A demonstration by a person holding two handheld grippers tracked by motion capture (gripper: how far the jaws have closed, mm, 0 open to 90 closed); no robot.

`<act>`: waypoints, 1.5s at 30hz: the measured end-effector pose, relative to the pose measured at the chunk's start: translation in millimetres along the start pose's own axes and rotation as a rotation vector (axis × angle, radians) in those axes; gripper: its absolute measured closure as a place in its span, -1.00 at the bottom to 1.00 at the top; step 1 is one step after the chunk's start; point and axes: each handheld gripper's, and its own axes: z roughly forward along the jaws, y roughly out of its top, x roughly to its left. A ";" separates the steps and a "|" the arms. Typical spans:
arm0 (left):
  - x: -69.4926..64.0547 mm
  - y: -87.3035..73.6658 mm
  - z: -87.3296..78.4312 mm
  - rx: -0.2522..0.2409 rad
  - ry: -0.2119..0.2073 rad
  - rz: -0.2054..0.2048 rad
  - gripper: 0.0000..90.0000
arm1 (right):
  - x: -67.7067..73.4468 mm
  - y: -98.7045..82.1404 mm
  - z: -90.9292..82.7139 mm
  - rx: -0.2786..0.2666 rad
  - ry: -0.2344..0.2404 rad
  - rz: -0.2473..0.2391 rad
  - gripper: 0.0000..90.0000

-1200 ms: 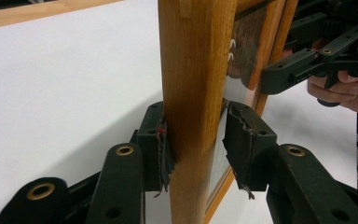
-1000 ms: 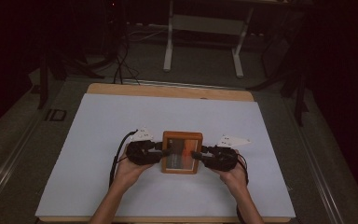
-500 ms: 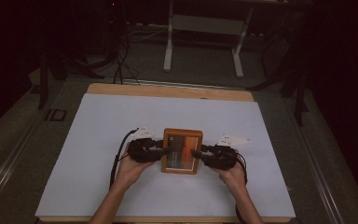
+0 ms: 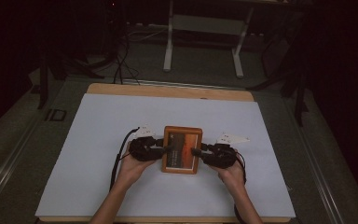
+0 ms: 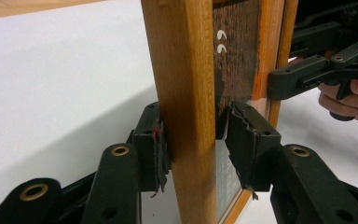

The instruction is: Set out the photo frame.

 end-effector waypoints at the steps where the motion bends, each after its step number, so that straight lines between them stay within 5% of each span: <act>1: -0.3 0.1 -0.3 0.002 0.001 0.000 0.30 | -0.1 0.0 0.1 -0.001 -0.001 0.000 0.33; 21: -0.7 -1.3 0.9 0.019 0.006 0.010 0.22 | 2.8 -1.6 1.8 0.022 -0.011 -0.020 0.26; 35: 1.1 -0.2 -8.5 -0.010 0.006 -0.018 0.05 | 6.1 1.2 0.9 0.048 -0.007 -0.034 0.03; 45: -1.1 3.8 -18.7 -0.043 -0.004 -0.028 0.03 | 6.8 5.7 -8.8 0.041 -0.048 -0.051 0.00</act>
